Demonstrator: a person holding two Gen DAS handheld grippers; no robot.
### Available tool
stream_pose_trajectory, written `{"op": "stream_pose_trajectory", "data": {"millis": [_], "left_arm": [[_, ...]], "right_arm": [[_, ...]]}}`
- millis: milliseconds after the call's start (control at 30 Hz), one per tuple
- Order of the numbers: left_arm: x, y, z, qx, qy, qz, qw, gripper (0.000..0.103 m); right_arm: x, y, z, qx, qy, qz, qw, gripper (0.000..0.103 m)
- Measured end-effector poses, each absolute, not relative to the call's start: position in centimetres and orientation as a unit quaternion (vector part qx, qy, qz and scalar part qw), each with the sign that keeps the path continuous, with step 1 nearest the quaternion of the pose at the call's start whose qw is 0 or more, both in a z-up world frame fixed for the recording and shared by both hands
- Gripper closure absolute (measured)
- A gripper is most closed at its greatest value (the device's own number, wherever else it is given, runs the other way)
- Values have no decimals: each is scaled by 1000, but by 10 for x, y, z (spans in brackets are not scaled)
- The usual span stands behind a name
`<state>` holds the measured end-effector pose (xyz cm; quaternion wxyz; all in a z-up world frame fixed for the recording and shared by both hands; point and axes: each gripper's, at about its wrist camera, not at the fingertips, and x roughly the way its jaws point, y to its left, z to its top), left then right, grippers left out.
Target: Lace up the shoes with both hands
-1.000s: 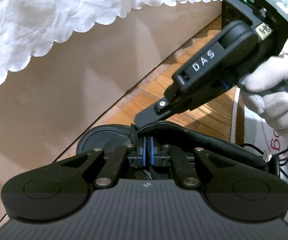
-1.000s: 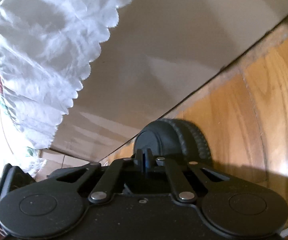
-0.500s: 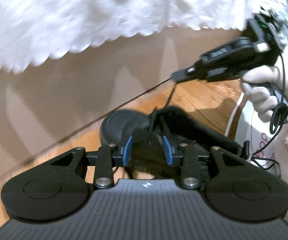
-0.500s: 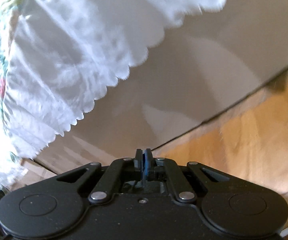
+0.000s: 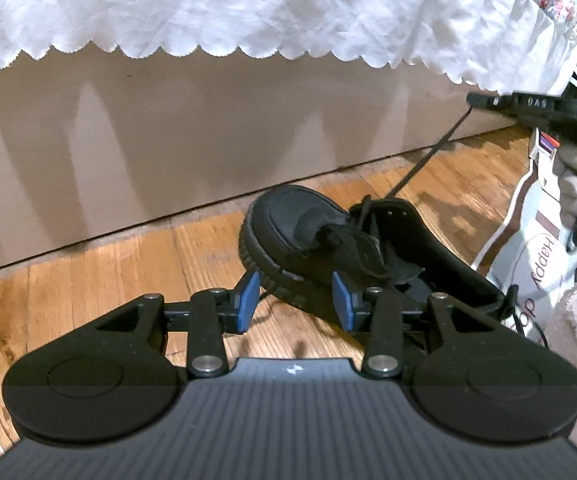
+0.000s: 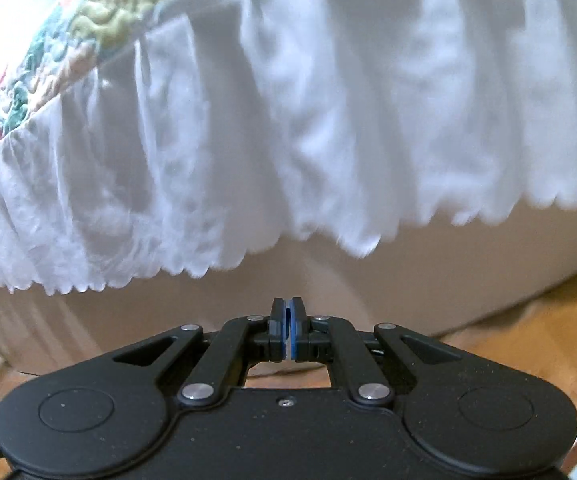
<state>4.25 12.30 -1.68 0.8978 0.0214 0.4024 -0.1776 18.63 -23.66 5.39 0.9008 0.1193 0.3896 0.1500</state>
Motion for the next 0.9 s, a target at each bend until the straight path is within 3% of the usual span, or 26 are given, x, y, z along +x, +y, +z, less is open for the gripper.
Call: {"op": "stream_pose_trajectory", "data": {"millis": [167, 667, 767, 900], "left_arm": [[41, 113, -13, 31, 400, -191, 896, 64], [43, 102, -11, 30, 398, -208, 893, 64], [45, 104, -10, 26, 400, -207, 893, 64], [55, 96, -10, 14, 412, -222, 884, 64]], "right_arm": [[183, -237, 76, 8, 344, 115, 932, 99], [181, -281, 104, -63, 294, -17, 954, 100], [182, -281, 116, -62, 287, -20, 956, 100], [190, -267, 120, 38, 301, 97, 948, 100]]}}
